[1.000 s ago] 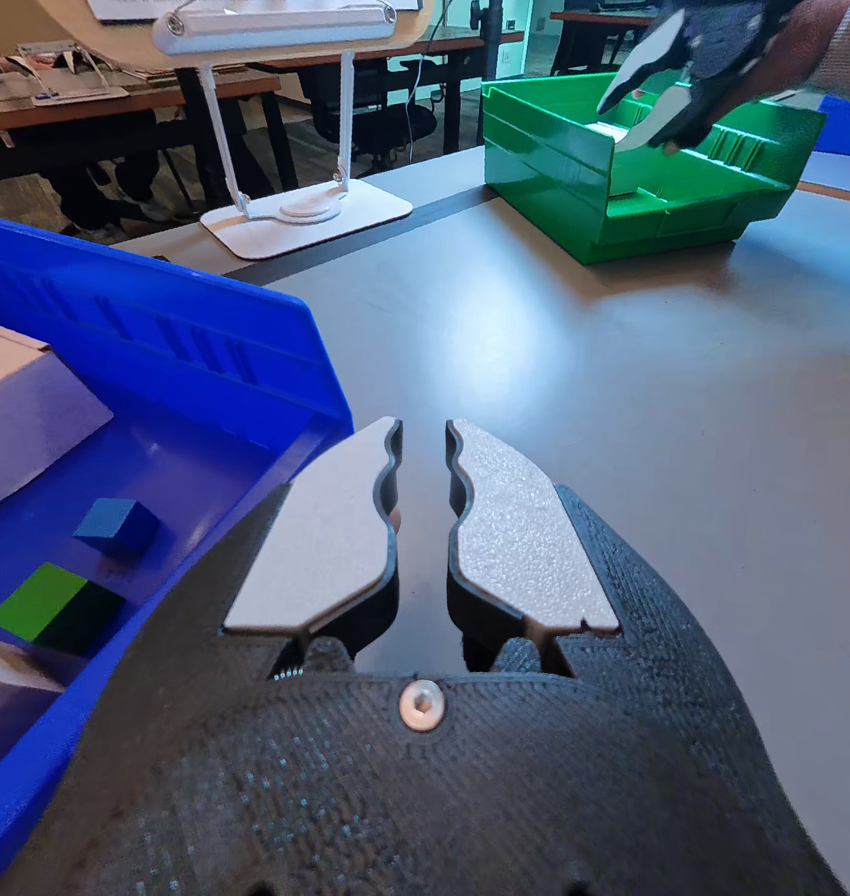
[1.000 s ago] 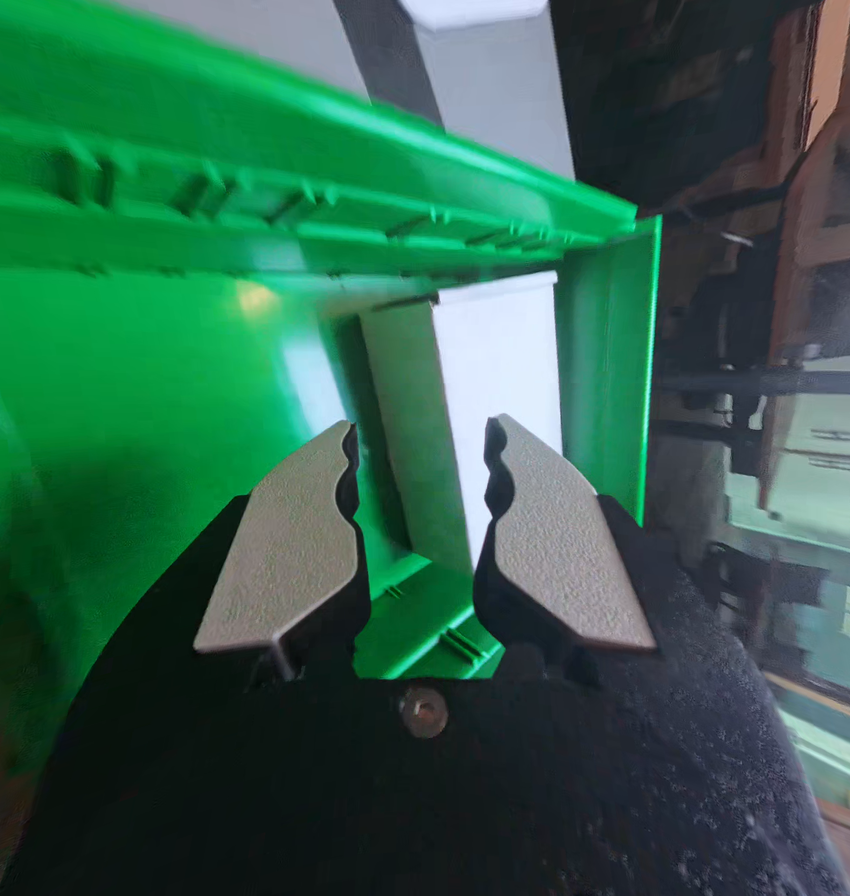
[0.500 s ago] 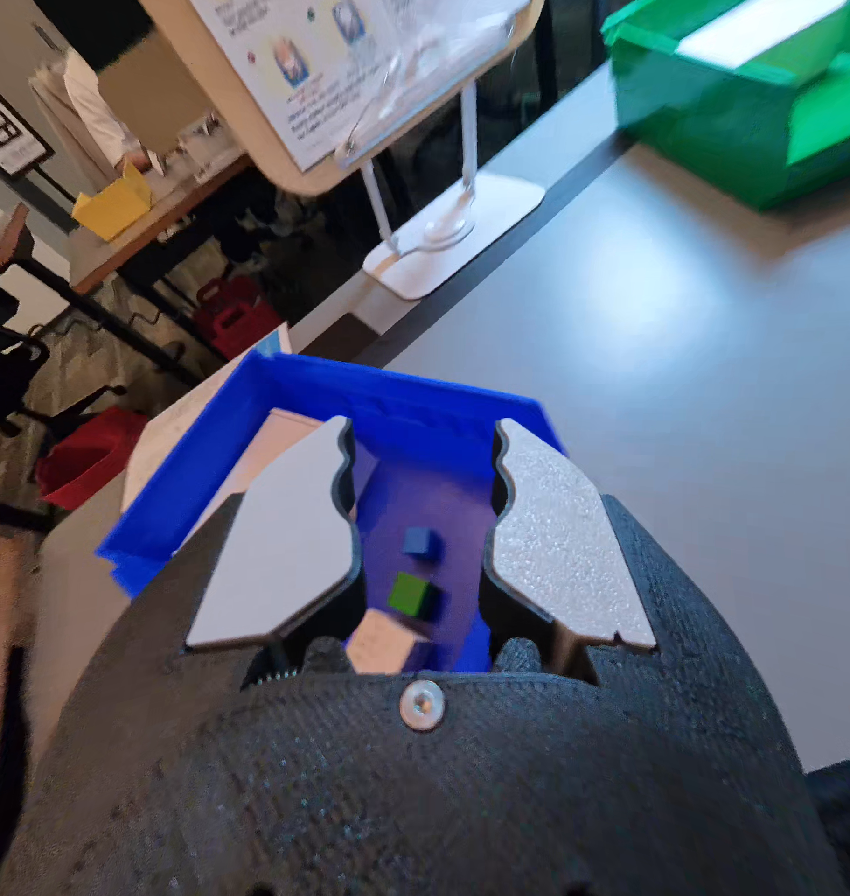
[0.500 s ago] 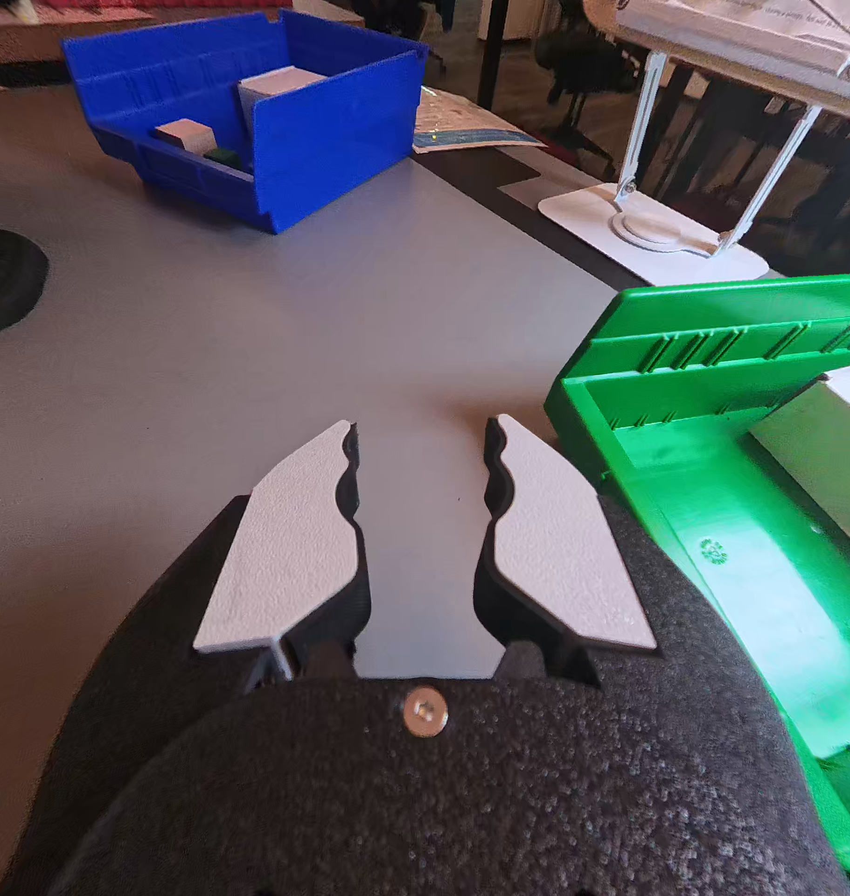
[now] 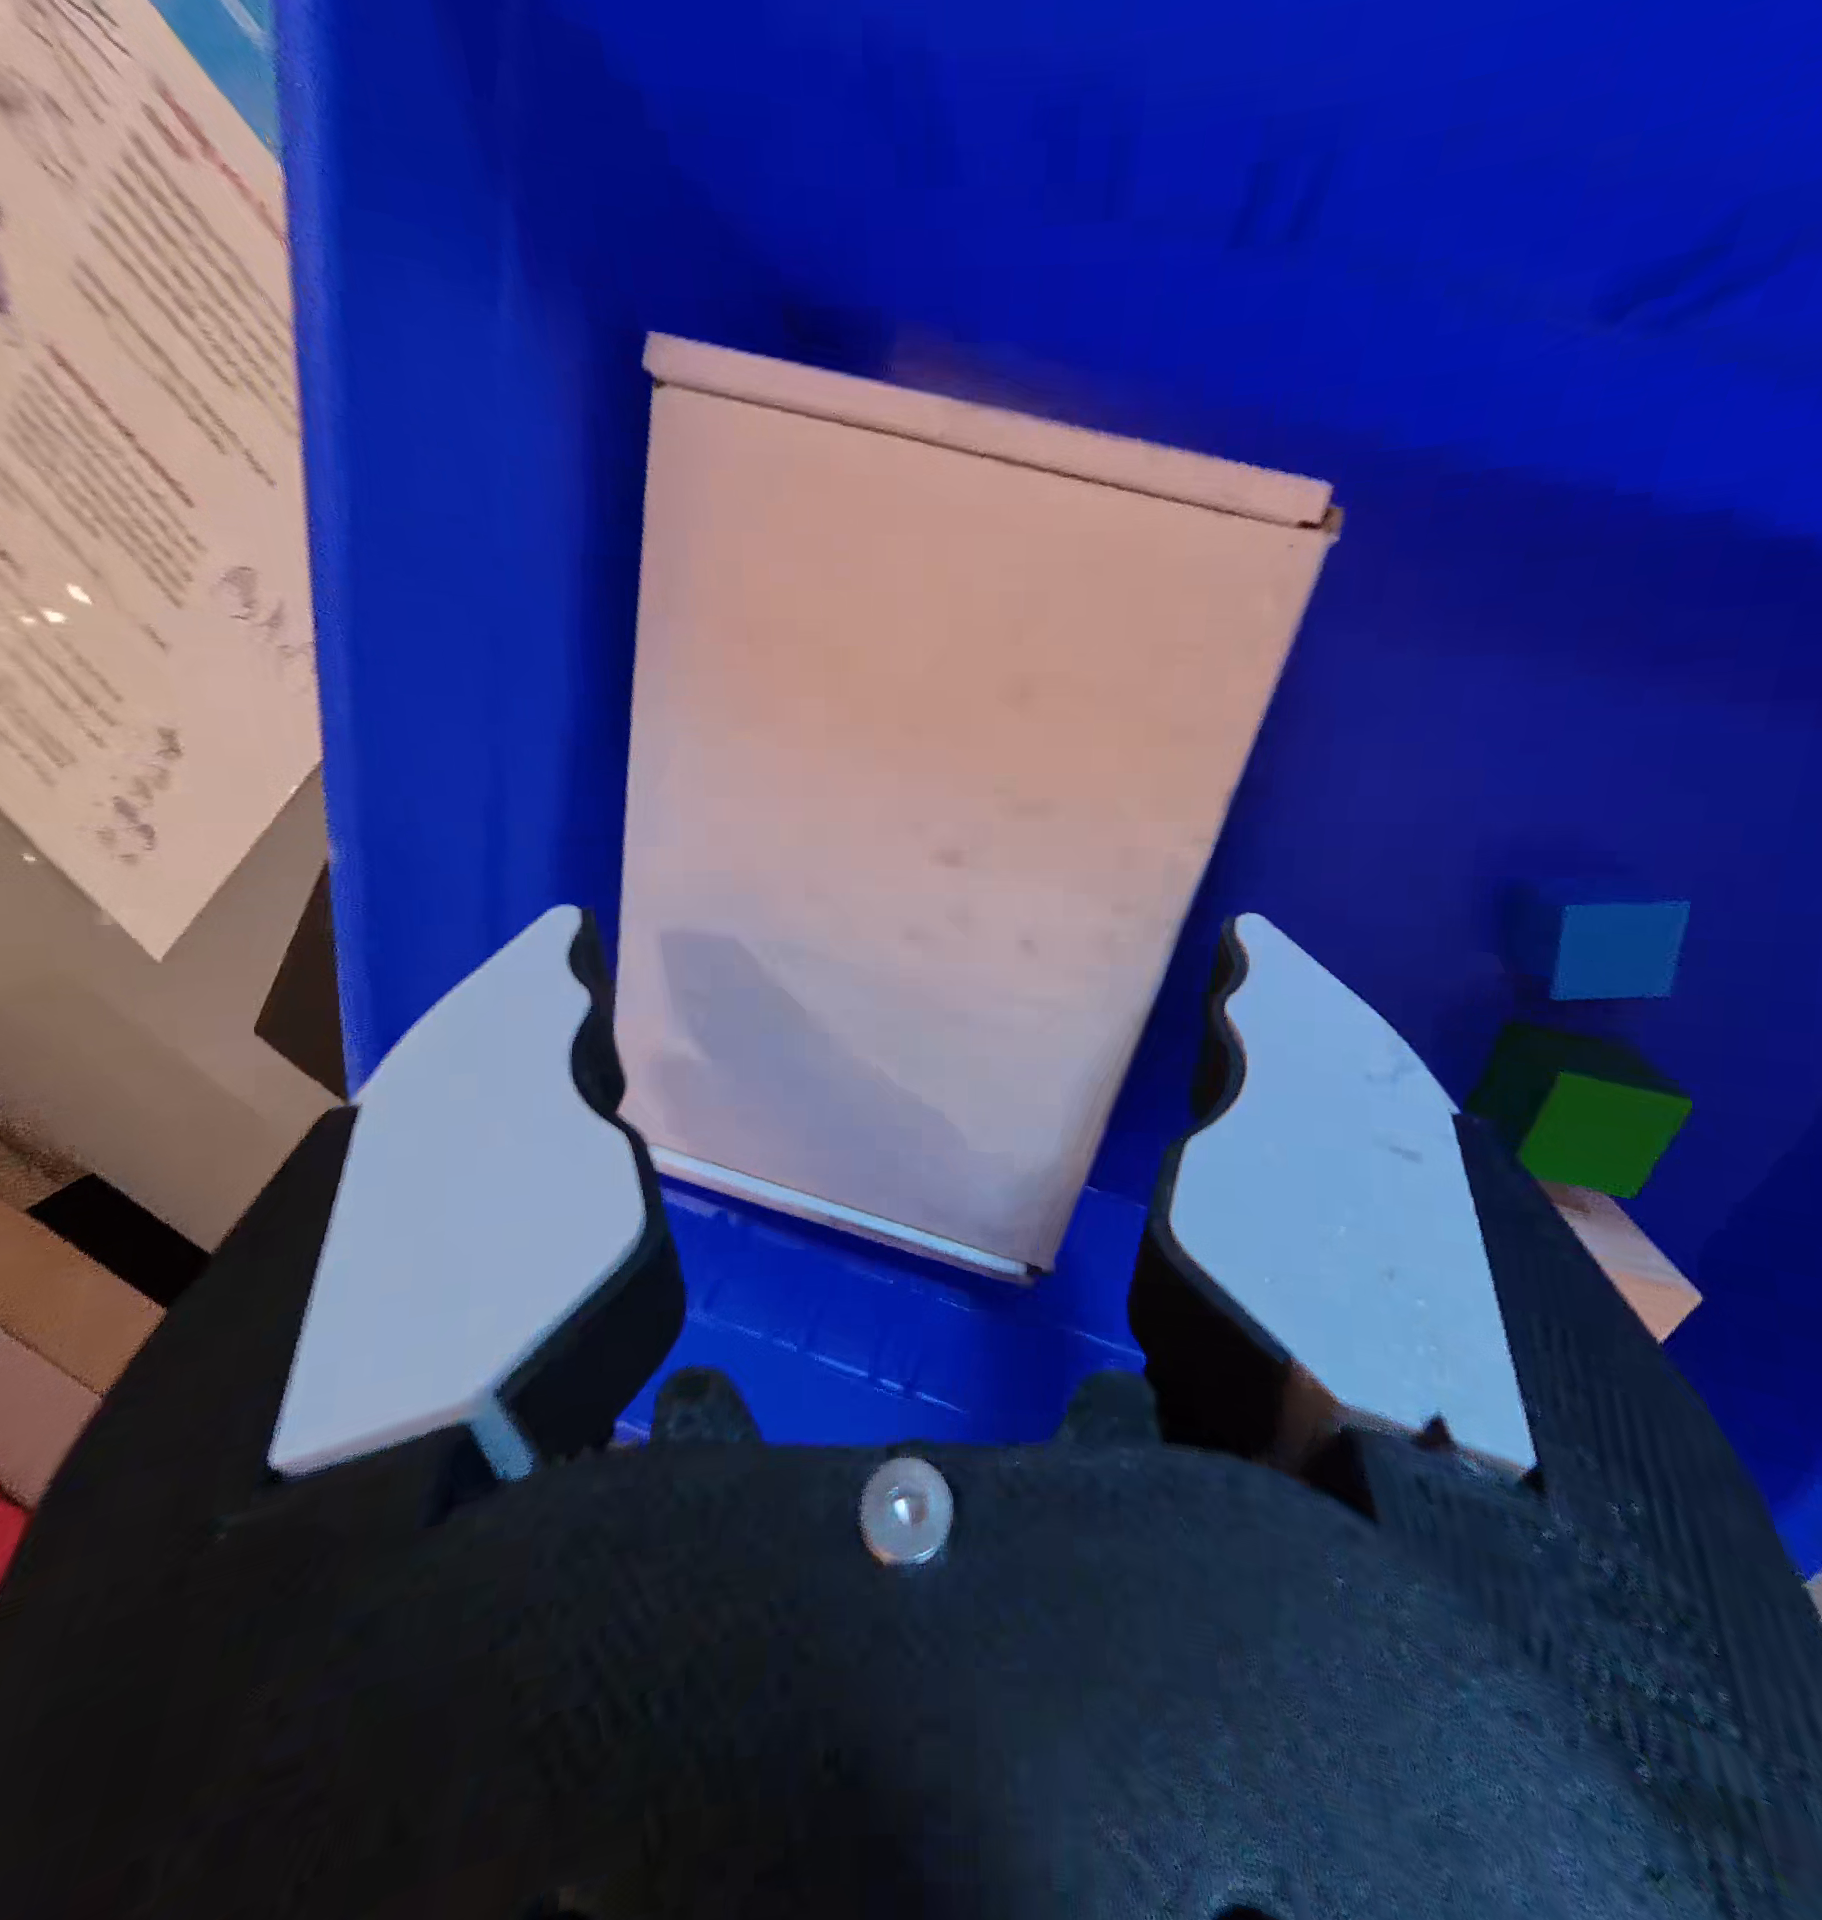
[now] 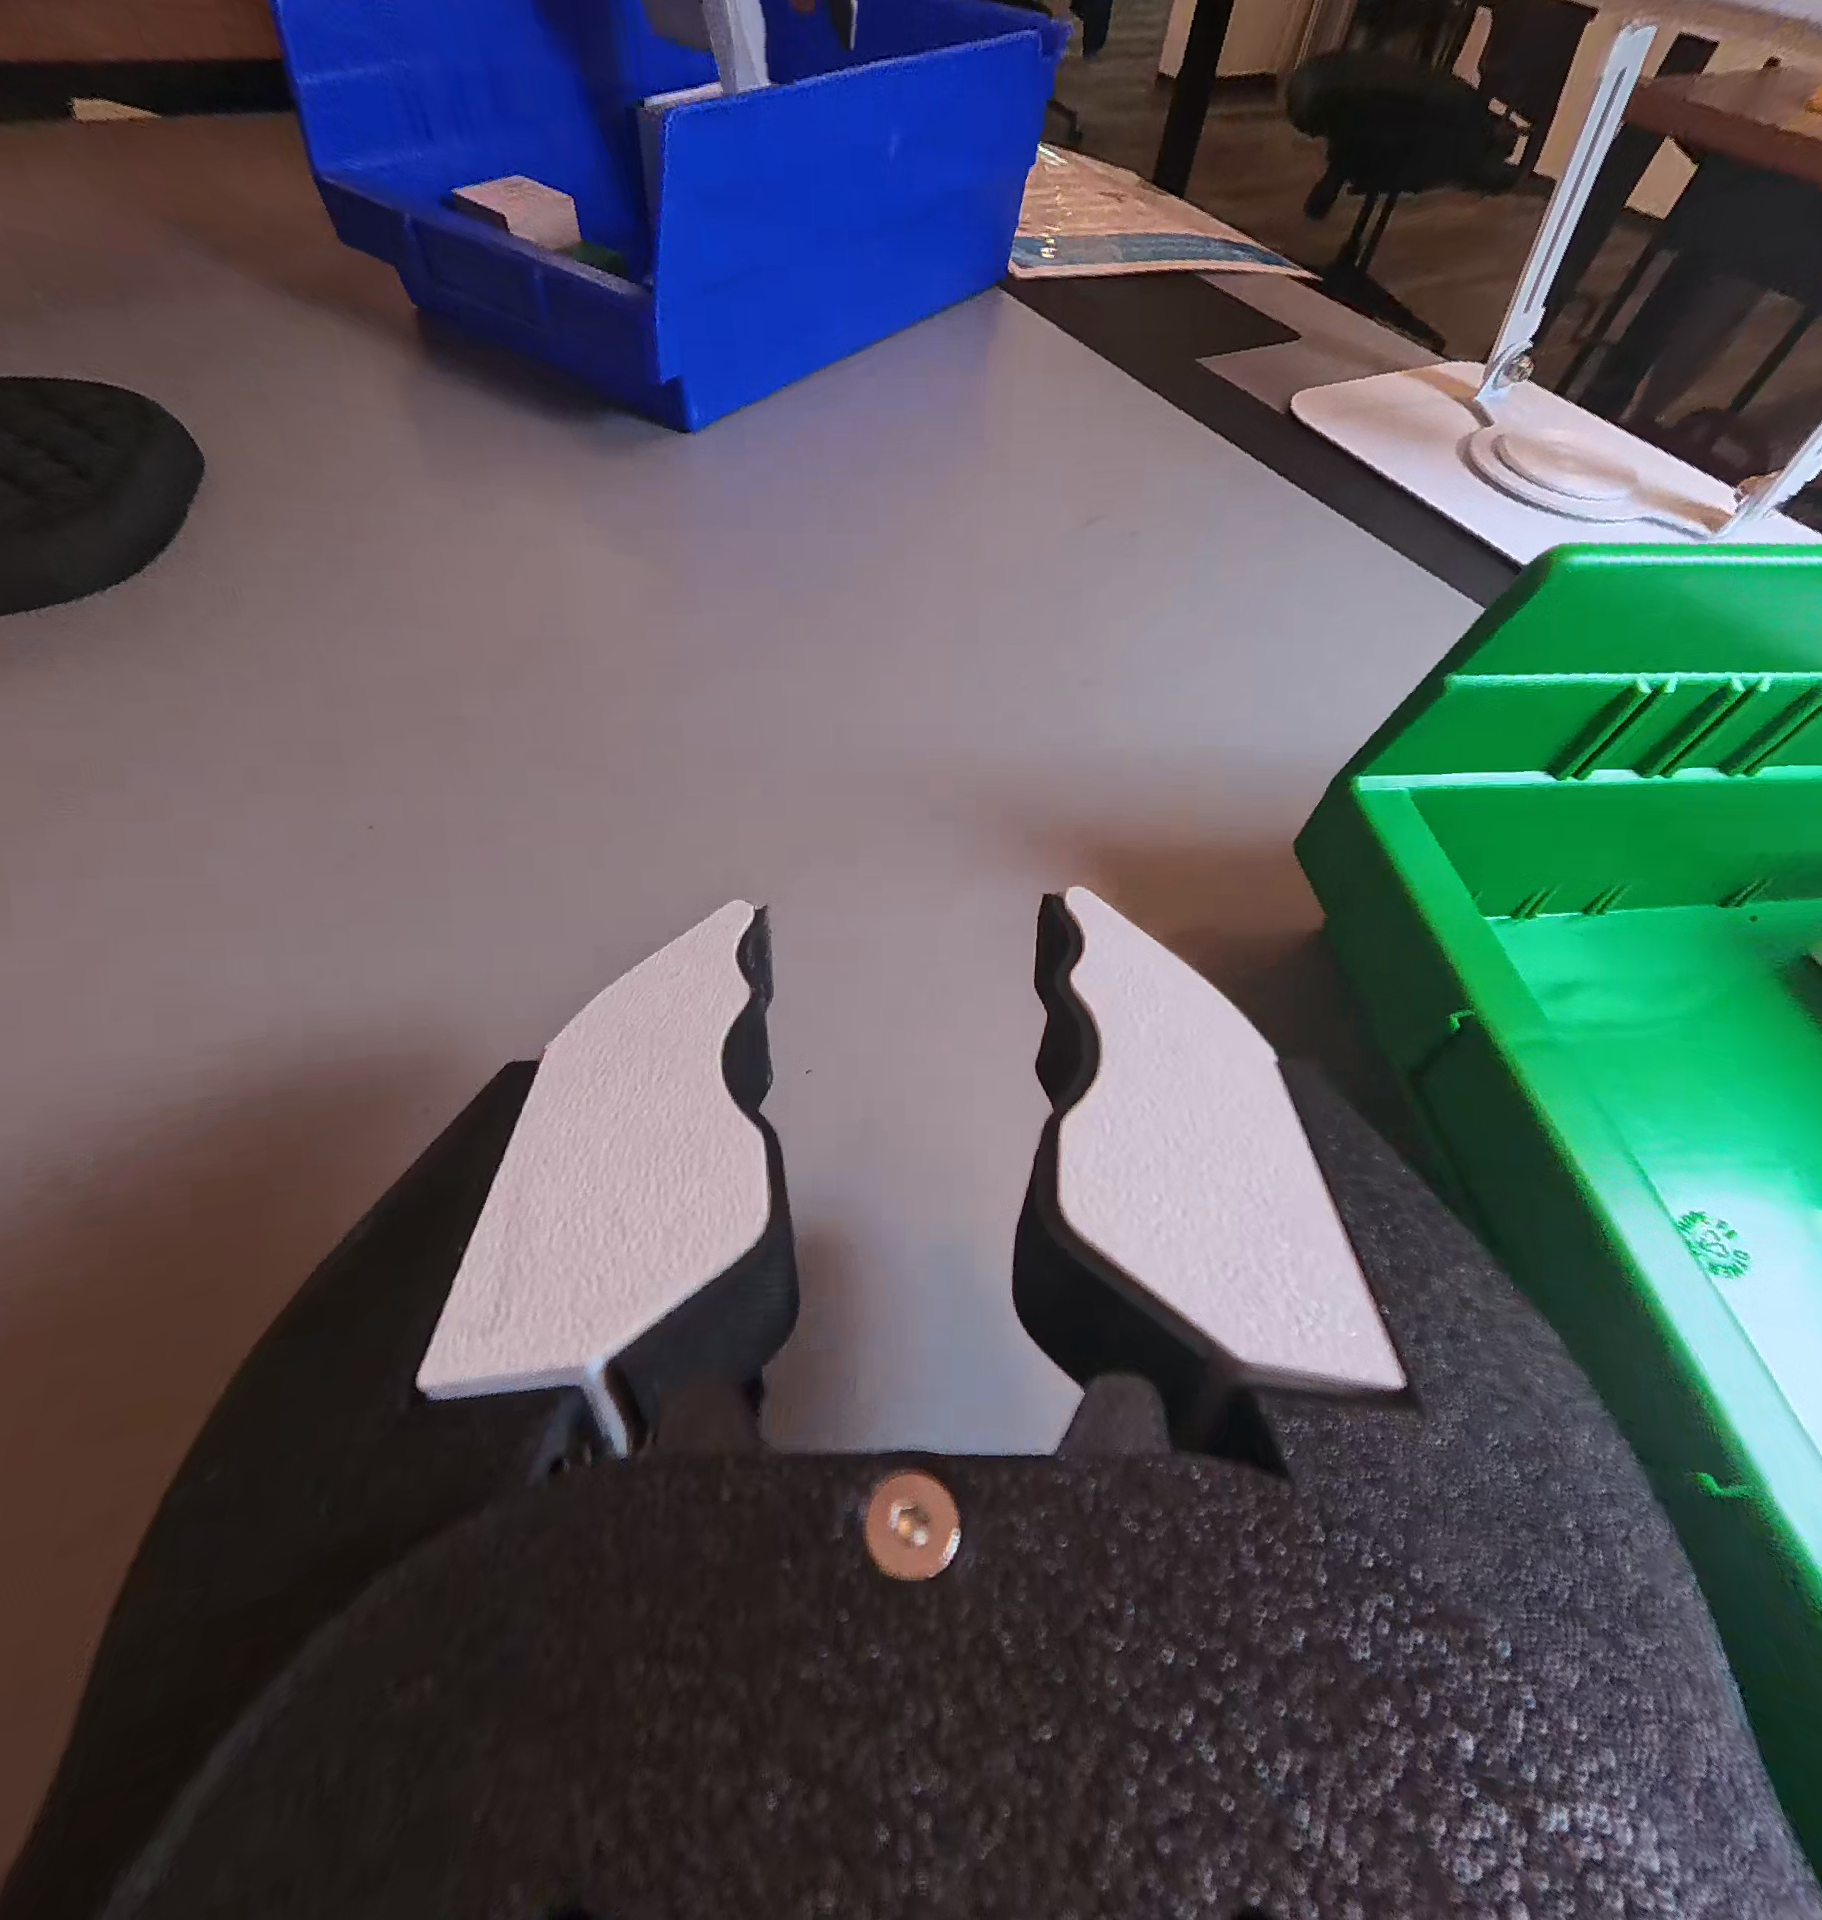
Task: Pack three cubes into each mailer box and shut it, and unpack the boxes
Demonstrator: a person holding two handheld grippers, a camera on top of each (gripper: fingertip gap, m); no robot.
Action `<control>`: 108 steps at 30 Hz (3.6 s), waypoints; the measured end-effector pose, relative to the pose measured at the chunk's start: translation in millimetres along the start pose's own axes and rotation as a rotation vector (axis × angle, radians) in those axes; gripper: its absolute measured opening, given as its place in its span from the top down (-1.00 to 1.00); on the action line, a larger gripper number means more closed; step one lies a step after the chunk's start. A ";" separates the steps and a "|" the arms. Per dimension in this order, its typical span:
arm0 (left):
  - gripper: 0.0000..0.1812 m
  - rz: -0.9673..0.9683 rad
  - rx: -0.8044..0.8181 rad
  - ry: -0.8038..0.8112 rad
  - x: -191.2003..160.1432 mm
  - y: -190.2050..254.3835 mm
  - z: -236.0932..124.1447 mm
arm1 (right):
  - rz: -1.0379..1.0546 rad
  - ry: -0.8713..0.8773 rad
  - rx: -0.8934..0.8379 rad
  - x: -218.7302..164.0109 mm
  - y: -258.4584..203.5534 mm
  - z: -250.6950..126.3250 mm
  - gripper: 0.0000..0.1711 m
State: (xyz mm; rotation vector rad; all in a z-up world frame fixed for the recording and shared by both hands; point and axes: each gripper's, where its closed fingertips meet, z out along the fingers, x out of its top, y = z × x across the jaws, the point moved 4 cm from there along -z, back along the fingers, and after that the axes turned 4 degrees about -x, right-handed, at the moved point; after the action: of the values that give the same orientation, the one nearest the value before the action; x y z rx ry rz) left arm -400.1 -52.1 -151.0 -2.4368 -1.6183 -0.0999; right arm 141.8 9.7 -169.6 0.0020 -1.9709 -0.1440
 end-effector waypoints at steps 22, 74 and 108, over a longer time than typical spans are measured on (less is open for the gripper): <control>-0.30 0.262 -0.018 -0.260 -6.9 31.6 22.4 | -0.011 0.005 0.044 -1.9 -8.7 1.3 0.47; -0.46 0.752 -0.725 0.238 88.9 410.8 -52.8 | -1.098 0.184 -0.152 80.5 -109.7 11.7 0.02; -0.01 0.228 -0.351 0.977 103.3 385.1 -14.8 | -0.136 0.059 0.207 39.7 -47.6 18.3 0.09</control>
State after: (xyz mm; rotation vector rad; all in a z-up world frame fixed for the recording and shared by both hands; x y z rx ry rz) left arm -5.3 -105.5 -172.5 -2.1520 -0.9111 -1.3739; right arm 106.2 -38.4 -145.1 0.2727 -1.9183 -0.0273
